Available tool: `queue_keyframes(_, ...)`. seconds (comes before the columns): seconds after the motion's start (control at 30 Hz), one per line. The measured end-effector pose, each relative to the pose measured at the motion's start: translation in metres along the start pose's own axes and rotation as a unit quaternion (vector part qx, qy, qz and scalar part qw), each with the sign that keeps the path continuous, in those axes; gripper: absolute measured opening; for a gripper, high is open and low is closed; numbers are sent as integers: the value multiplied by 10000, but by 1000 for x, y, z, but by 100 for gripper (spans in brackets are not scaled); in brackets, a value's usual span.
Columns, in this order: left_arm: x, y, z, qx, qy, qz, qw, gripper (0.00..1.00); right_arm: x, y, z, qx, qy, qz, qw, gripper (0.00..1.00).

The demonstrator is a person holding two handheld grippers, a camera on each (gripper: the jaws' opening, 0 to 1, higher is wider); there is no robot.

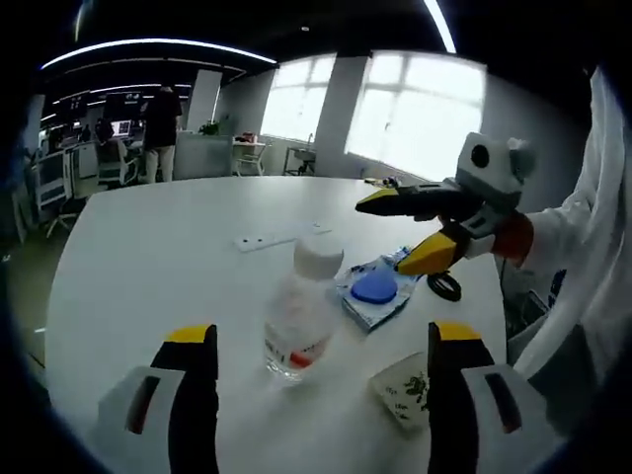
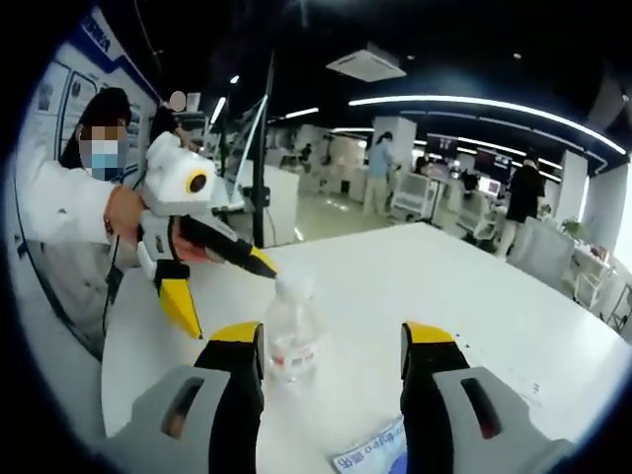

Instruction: Arrange the tabletop items into an orderly group along one side of the table until the central work area is clear of visible clutter.

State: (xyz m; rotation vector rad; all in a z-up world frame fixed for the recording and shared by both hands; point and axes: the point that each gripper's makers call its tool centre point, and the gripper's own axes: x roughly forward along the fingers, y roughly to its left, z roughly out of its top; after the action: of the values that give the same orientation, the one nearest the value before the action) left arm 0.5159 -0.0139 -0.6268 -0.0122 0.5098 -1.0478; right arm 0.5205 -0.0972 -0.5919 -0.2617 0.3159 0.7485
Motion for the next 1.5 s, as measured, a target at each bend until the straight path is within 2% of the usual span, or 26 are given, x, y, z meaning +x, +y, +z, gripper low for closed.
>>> queue_keyframes(0.3, -17, -17, -1, -89, -89, 91, 9999, 92, -19, 2, -25, 204, 275, 159, 9993, 54)
queue_keyframes(0.7, -41, -37, -8, -181, -145, 230, 9995, 92, -37, 21, -51, 216, 654, 591, 9959, 56)
queue_keyframes(0.87, -51, -42, -12, -245, -160, 314, 9991, 92, -41, 32, -65, 344, 830, 859, 9922, 56)
queue_keyframes(0.97, -56, -47, -13, -295, -180, 333, 9988, 92, -41, 41, -74, 344, 974, 1058, 9890, 56)
queue_keyframes(1.03, -60, -50, -15, -313, -179, 368, 9987, 92, -42, 52, -82, 484, 1066, 1335, 9841, 55)
queue_keyframes(1.1, -62, -51, -16, -352, -200, 382, 9984, 92, -41, 56, -87, 515, 1115, 1419, 9822, 54)
queue_keyframes(1.13, -63, -52, -17, -365, -206, 391, 9984, 92, -42, 64, -92, 574, 1202, 1623, 9777, 52)
queue_keyframes(1.23, -66, -57, -22, -400, -179, 401, 9982, 92, -40, 70, -101, 555, 1319, 1765, 9738, 49)
queue_keyframes(1.5, -73, -65, -26, -492, -220, 472, 9974, 91, -37, 87, -122, 565, 1672, 2361, 9556, 38)
